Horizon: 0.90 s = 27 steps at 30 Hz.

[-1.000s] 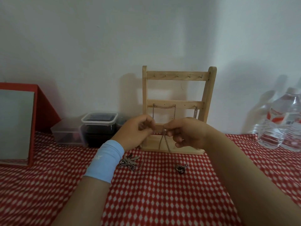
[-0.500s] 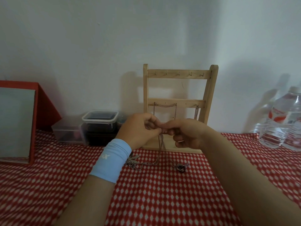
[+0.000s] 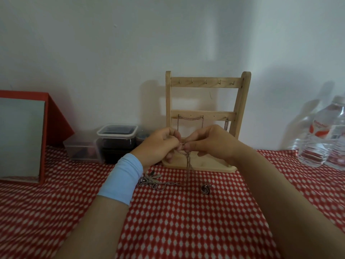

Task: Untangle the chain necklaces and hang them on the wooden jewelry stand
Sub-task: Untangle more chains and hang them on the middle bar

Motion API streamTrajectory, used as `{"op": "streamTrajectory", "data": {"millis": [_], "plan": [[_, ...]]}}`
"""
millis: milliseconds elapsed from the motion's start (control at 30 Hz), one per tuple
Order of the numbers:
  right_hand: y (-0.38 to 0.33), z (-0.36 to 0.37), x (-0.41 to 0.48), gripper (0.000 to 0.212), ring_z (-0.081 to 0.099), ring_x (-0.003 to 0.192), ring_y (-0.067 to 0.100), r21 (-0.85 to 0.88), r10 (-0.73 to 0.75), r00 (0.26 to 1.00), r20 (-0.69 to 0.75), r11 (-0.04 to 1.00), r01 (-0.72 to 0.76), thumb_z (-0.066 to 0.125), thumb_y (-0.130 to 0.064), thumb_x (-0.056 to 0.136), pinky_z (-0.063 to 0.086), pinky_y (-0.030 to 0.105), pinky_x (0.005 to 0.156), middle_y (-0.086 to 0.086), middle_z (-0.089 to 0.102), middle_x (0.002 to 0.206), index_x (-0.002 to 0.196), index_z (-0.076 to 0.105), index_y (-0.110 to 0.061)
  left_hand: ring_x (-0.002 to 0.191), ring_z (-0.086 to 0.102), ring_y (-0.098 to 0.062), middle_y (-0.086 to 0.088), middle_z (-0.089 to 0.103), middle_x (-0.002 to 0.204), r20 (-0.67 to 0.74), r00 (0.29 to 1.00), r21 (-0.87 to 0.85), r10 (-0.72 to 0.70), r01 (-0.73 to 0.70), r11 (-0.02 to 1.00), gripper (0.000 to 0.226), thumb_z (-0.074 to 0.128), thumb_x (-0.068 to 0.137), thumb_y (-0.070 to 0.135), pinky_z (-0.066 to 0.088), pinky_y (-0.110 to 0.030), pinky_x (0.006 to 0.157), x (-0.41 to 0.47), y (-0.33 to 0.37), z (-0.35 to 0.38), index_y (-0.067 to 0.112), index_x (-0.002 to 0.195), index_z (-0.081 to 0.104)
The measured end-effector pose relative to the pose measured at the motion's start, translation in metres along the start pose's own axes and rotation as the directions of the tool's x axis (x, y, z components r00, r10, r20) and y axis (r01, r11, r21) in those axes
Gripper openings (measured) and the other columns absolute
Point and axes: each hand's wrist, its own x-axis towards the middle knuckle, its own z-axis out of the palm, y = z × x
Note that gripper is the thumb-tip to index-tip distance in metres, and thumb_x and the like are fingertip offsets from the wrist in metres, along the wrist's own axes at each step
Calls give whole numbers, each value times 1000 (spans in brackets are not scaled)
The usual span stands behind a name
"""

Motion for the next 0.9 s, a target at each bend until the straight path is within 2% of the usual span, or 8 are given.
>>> {"op": "streamTrajectory", "data": {"millis": [200, 433, 467, 533, 600, 633, 733, 900], "plan": [[-2, 18, -1, 24, 56, 59, 0, -268, -28, 992, 119, 962, 59, 70, 3, 83, 49, 17, 63, -7, 64, 70, 84, 71, -21, 52, 51, -10, 2, 54, 64, 85, 990, 424, -112, 65, 903, 8, 62, 89, 19, 43, -22, 57, -18, -1, 4, 13, 86, 67], [2, 42, -11, 16, 61, 83, 7, -558, -45, 999, 15, 829, 46, 65, -15, 89, 56, 28, 76, -10, 64, 90, 92, 66, -31, 70, 61, -18, -1, 66, 70, -208, 977, 587, 48, 86, 805, 28, 59, 87, 26, 51, -34, 74, -39, -16, 15, 15, 62, 66], [3, 42, -13, 17, 64, 86, 8, -496, -23, 1000, 4, 868, 22, 64, -12, 90, 58, 29, 80, -7, 67, 93, 94, 69, -27, 76, 64, -22, -5, 69, 75, -286, 955, 500, 80, 77, 862, 26, 57, 87, 23, 53, -36, 79, -41, -16, 16, 13, 67, 69], [3, 39, -18, 16, 66, 74, -1, -257, 15, 1000, -12, 966, -18, 62, -5, 93, 55, 19, 71, -1, 70, 91, 100, 74, -14, 85, 66, -29, -13, 69, 82, -276, 959, -32, -61, 55, 998, 26, 50, 89, 15, 52, -40, 88, -45, -13, 20, 4, 71, 66], [3, 36, -25, 18, 56, 49, -8, -67, 47, 998, -30, 997, -49, 61, 1, 93, 43, 9, 51, 1, 67, 81, 106, 73, -1, 80, 61, -25, -10, 62, 76, -79, 991, -526, -108, 50, 849, 29, 42, 90, 8, 47, -39, 87, -48, -12, 27, 8, 65, 56], [3, 34, -28, 18, 52, 44, -6, -17, 68, 997, -36, 997, -69, 62, 2, 92, 40, 9, 46, 2, 65, 79, 106, 73, 0, 77, 57, -23, -7, 58, 74, -52, 996, -610, -78, 30, 792, 29, 39, 89, 6, 45, -37, 84, -50, -13, 30, 9, 64, 52], [6, 29, -33, 14, 50, 49, 9, 102, 175, 983, -58, 980, -169, 67, -3, 89, 40, 21, 46, 4, 67, 80, 93, 78, -10, 66, 50, -20, -7, 52, 69, -46, 996, -559, -78, 39, 828, 26, 34, 89, 7, 42, -30, 67, -46, -8, 37, 10, 65, 43], [12, 19, -40, 10, 57, 56, 12, 248, 247, 927, -281, 952, -178, 75, -10, 86, 48, 26, 55, 7, 78, 88, 94, 80, -13, 46, 44, -11, -2, 51, 57, 18, 996, -34, -87, 88, 996, 30, 37, 96, 3, 33, -21, 45, -32, 1, 38, 11, 71, 50]]}}
